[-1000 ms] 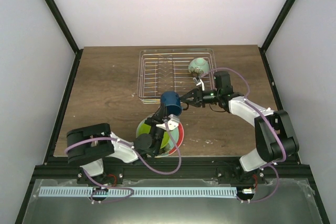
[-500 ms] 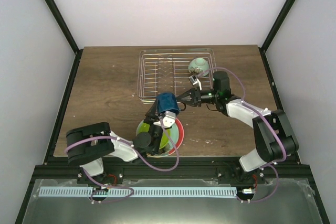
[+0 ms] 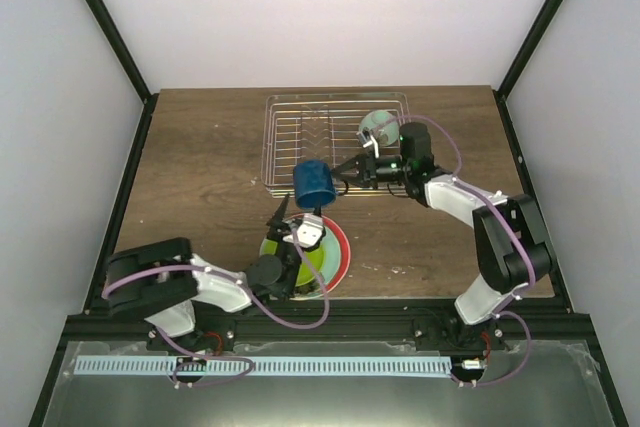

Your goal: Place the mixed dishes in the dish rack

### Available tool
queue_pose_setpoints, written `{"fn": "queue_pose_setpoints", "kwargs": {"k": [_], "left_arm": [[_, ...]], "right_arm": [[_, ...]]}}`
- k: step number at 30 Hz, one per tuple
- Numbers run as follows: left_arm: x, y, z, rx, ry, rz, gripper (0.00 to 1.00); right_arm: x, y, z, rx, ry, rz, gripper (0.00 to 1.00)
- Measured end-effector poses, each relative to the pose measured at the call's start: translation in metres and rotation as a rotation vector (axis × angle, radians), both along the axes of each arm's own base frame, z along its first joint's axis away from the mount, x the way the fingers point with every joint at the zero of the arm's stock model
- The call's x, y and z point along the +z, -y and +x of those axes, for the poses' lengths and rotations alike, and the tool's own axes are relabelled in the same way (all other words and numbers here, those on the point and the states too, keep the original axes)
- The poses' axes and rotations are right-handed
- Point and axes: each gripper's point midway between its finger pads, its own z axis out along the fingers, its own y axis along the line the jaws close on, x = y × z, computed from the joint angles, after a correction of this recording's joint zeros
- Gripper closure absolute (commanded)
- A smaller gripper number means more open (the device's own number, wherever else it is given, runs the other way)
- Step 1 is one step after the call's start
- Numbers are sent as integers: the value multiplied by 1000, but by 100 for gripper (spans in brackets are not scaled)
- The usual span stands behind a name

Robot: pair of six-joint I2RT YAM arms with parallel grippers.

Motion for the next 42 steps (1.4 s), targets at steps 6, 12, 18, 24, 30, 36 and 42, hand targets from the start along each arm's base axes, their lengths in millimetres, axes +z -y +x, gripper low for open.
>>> {"fn": "queue_pose_setpoints", "kwargs": {"k": [6, 12, 18, 24, 30, 36, 42], "left_arm": [[27, -3, -9, -98, -88, -194, 24], [41, 3, -5, -168, -230, -290, 22], [59, -14, 8, -187, -394, -387, 21], [73, -34, 4, -189, -477, -441, 21], [63, -40, -2, -178, -536, -422, 21], [56, -40, -3, -172, -563, -419, 20], [53, -40, -3, -168, -572, -425, 20]], "right_arm": [[9, 1, 40, -78, 70, -53, 99], [0, 17, 74, -186, 110, -152, 99], [-16, 32, 97, -294, 177, -311, 99], [-22, 51, 108, -383, 253, -448, 99], [-7, 69, 117, -485, 369, -547, 99], [-4, 83, 126, -553, 421, -619, 99], [-22, 100, 128, -625, 440, -701, 99]]}}
